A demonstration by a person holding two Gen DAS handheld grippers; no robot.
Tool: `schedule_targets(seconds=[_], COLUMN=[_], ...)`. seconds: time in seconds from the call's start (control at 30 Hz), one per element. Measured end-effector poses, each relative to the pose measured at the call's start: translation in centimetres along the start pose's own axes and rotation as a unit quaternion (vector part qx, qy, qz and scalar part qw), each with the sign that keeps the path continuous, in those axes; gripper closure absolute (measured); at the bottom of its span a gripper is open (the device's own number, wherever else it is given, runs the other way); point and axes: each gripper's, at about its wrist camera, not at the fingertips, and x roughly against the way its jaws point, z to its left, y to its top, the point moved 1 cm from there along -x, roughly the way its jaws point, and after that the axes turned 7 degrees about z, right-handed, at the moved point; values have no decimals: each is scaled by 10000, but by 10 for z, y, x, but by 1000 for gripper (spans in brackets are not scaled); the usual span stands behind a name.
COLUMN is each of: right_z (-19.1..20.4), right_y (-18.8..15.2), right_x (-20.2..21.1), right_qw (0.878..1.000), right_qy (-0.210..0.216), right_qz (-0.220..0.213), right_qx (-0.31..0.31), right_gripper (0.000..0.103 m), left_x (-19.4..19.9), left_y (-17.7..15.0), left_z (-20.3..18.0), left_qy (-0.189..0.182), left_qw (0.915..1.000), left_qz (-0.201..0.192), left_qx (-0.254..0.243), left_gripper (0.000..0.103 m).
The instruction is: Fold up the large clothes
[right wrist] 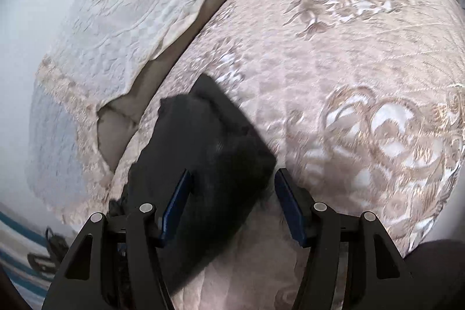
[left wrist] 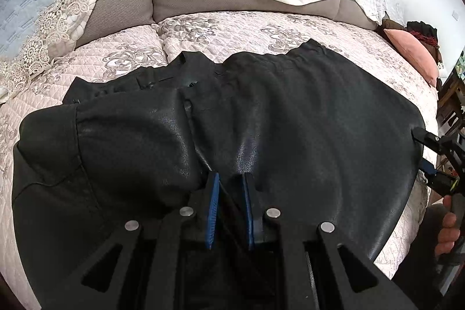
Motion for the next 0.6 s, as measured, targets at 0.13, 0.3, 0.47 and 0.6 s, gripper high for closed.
schedule_targets(seconds=[0.13, 0.3, 0.47, 0.6], right_z=[-3, 2, -2, 6], right_y=[18, 17, 22, 35], right_x=[-11, -13, -18, -34], right_qw=[9998, 9999, 9989, 9979], right_qy=[81, 145, 234, 39], right_qz=[-43, 88, 398, 612], right_qx=[-165, 30, -3, 209], right_gripper=[38, 40, 53, 75], left_x=[0, 1, 0, -1], left_y=[0, -1, -2, 0], left_z=[0, 0, -1, -4], left_qy=[1, 5, 41, 135], left_qw=[10000, 10000, 9999, 9996], left_qz=[-4, -32, -81, -46], left_qx=[-5, -20, -71, -224], left_gripper=[88, 88, 88, 88])
